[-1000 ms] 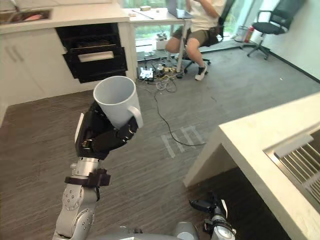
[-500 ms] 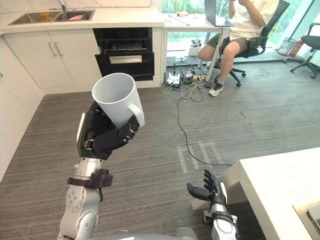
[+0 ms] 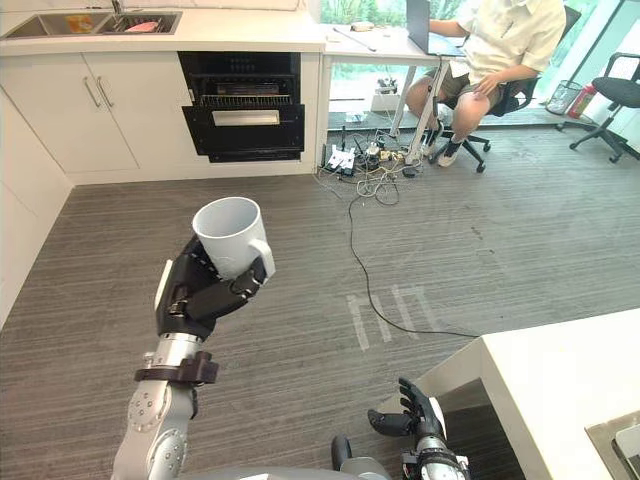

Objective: Walk over to the sink, pick up the cup, carry it to the dishwasher, place the cup inside the dishwasher, then close the dishwasher door

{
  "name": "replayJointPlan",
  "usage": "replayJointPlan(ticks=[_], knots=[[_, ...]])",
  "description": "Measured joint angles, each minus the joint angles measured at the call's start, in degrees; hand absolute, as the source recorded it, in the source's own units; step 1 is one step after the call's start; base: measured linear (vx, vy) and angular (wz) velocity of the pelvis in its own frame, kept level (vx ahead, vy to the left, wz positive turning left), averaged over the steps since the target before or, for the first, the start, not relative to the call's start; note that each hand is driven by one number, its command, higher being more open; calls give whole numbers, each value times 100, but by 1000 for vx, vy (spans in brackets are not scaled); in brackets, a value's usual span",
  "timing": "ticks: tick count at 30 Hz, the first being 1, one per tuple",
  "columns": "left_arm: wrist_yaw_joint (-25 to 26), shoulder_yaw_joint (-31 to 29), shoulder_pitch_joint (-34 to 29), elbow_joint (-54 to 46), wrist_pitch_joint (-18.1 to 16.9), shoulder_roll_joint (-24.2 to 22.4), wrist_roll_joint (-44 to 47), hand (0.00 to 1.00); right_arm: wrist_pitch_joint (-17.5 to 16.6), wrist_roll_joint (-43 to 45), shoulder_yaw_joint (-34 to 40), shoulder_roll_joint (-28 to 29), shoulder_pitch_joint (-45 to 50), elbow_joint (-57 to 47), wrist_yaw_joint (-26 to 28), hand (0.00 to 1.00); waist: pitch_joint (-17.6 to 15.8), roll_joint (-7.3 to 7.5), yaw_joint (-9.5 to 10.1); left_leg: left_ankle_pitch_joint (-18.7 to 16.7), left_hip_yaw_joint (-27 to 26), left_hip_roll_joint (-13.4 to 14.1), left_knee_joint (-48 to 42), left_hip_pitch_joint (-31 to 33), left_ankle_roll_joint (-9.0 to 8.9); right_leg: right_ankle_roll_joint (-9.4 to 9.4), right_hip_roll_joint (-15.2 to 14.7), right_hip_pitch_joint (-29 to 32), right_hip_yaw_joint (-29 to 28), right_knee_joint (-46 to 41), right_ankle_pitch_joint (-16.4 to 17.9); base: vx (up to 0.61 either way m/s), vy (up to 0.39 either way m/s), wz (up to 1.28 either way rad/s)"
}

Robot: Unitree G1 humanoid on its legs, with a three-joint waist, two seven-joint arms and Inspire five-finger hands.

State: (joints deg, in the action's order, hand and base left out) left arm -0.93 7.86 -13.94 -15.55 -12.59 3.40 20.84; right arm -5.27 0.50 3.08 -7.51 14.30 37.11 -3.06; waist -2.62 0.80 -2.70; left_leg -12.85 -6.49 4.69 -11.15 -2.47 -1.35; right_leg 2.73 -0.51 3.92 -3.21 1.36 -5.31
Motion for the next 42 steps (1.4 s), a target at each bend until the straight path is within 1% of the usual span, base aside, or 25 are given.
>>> replayJointPlan(ticks=[5, 8, 10, 12, 13, 15, 18, 20, 21, 22, 23, 24, 27, 30, 31, 32, 33, 34, 35, 36, 37, 38, 39, 40, 42], knots=[[110, 172, 79, 45, 109, 4, 3, 30, 3, 222, 36, -1, -303, -189, -181, 90, -2, -3, -10, 329, 104, -60, 110, 118, -167, -25, -131, -139, 365, 137, -10, 5, -29, 40], [181, 217, 89, 120, 158, 2, 5, 30, 1, 239, 84, -12, -553, -190, -211, 90, -39, -34, 62, 473, 556, -75, 77, 315, -202, -102, -200, -286, 980, 167, 49, -29, -38, 100], [212, 186, 103, 122, 159, -4, 7, 30, 0, 239, 117, -19, -713, -189, -236, 90, -100, -65, 98, 480, 563, -53, -114, 555, -204, -125, -241, -330, 1350, 166, 69, -107, -27, 114], [221, 149, 148, 120, 162, -12, 12, 30, -3, 239, 148, -79, -832, -193, -288, 90, -277, -136, 120, 313, -32, 124, -418, 812, -233, -128, -279, -461, 1785, 158, 100, -166, -8, 115], [247, 133, 136, 119, 161, -38, 62, 30, 3, 238, 170, -103, -856, -194, -343, 90, -345, -182, 215, 214, -562, 384, -650, 890, -84, -140, -281, -492, 1936, 82, 235, -164, 12, 75], [297, 88, 124, 117, 161, -41, 80, 30, 3, 233, 170, -111, -860, -223, -368, 90, -366, -200, 249, 178, -1176, 664, -821, 910, -92, -36, -359, -477, 2090, -50, 338, -114, 72, 55], [315, -45, 76, 22, 159, -10, 167, 30, 4, 198, 185, -126, -880, -397, -405, 90, -387, -214, 325, 23, -1267, 522, -963, 994, -2, 152, -633, -258, 2057, -470, 473, -24, 214, 12], [310, -52, 17, -44, 159, 3, 164, 30, 9, 156, 327, -126, -885, -456, -406, 90, -414, -180, 286, -287, -1270, 328, -1307, 1096, 135, 357, -1010, 162, 1974, -1501, 1010, 36, 234, 8], [307, -52, -2, -56, 158, 8, 164, 30, 15, 151, 366, -126, -883, -456, -407, 90, -440, -144, 276, -385, -1280, 258, -1406, 1086, 181, 367, -1138, 261, 1931, -1835, 1169, 68, 213, 9], [305, -29, -52, -57, 159, 19, 165, 30, 23, 148, 406, -134, -886, -456, -414, 90, -469, -98, 247, -588, -1299, 126, -1580, 1077, 261, 307, -1380, 506, 1809, -2563, 1423, 61, 155, 2], [306, -31, -87, -57, 159, 23, 164, 30, 25, 146, 423, -139, -893, -458, -415, 90, -480, -87, 224, -682, -1296, 72, -1632, 1056, 303, 229, -1472, 689, 1684, -2964, 1474, 195, 195, 20], [309, -14, -125, -56, 163, 81, 160, 30, 72, 146, 432, -125, -895, -456, -419, 90, -570, -72, 111, -797, -1165, -51, -1634, 888, 446, 122, -1542, 1080, 1201, -3929, 1499, 213, 132, 34], [318, 57, -103, -58, 149, 144, 158, 30, 123, 143, 429, -90, -876, -502, -417, 90, -604, -61, 6, -853, -1035, -114, -1385, 603, 471, 154, -1217, 1488, 977, -4212, 1787, 288, 62, 32], [327, 281, 95, -34, 144, 274, 156, 30, 122, 130, 440, -104, -885, -785, -456, 90, -631, -102, -150, -911, -789, -182, -891, 199, 361, 151, -765, 1954, 1143, -3034, 1622, 455, 0, 46], [342, 377, 197, -8, 139, 238, 156, 30, 125, 90, 439, -110, -865, -923, -467, 90, -632, -111, -235, -906, -675, -177, -716, -40, 182, 40, -560, 2028, 1067, -2441, 1083, 443, -23, 58], [352, 427, 238, 8, 135, 214, 156, 30, 126, 50, 439, -119, -830, -1031, -472, 90, -613, -142, -295, -942, -570, -155, -649, -142, 103, 16, -435, 2018, 978, -2337, 726, 908, -64, 49], [348, 506, 349, 54, 118, 66, 155, 30, 126, -48, 431, -209, -738, -1517, -480, 90, -515, -462, -260, -958, -383, 147, -703, -265, -187, -59, -186, 2016, 926, -2708, 604, 567, -45, 24], [348, 497, 380, 64, 117, 52, 155, 30, 126, -65, 422, -207, -731, -1610, -480, 90, -527, -475, -273, -908, -340, 164, -766, -269, -269, -103, -198, 2022, 949, -2818, 679, 833, -90, 38], [351, 520, 515, 224, 120, -78, 158, 30, 122, -80, 413, -247, -659, -1937, -478, 90, -591, -484, -398, -617, -115, 189, -1183, -294, -444, -319, -309, 2037, 1041, -3545, 949, 530, -123, 53], [355, 511, 566, 297, 120, -153, 160, 30, 119, -84, 390, -269, -622, -2055, -477, 90, -703, -416, -466, -434, -101, 170, -1577, -331, -430, -331, -348, 2082, 1171, -4010, 1091, 627, -182, 73], [355, 525, 480, 303, 124, -223, 164, 30, 99, -100, 332, -258, -389, -2325, -477, 90, -597, -545, -442, -114, -187, 575, -3034, 64, -377, -337, -60, 1563, 1173, -3057, 1021, 483, -235, 37], [318, 557, 418, 185, 63, -263, 167, 30, 52, -99, 242, -251, -300, -2620, -527, 90, -652, -649, -338, 269, -357, 1149, -4532, 603, -44, -342, 218, 1158, 1217, -2750, 1275, 310, -199, -1], [317, 594, 418, 177, 41, -241, 165, 30, 40, -96, 238, -252, -313, -2682, -568, 90, -594, -767, -221, 214, -485, 1407, -5038, 861, 21, -372, 366, 947, 1164, -2589, 1333, 609, -142, -38], [315, 628, 423, 175, 43, -182, 165, 30, 38, -92, 162, -134, -392, -2702, -639, 90, -636, -679, -89, 76, -697, 1625, -5577, 1247, 215, -413, 456, 487, 1049, -2237, 1403, 612, -54, -32], [310, 629, 407, 176, 44, -121, 165, 30, 21, -90, 14, -34, -418, -2829, -690, 90, -725, -479, 30, -217, -954, 1564, -5538, 1782, 332, -382, 333, -241, 924, -1671, 1463, 626, -1, -10]])
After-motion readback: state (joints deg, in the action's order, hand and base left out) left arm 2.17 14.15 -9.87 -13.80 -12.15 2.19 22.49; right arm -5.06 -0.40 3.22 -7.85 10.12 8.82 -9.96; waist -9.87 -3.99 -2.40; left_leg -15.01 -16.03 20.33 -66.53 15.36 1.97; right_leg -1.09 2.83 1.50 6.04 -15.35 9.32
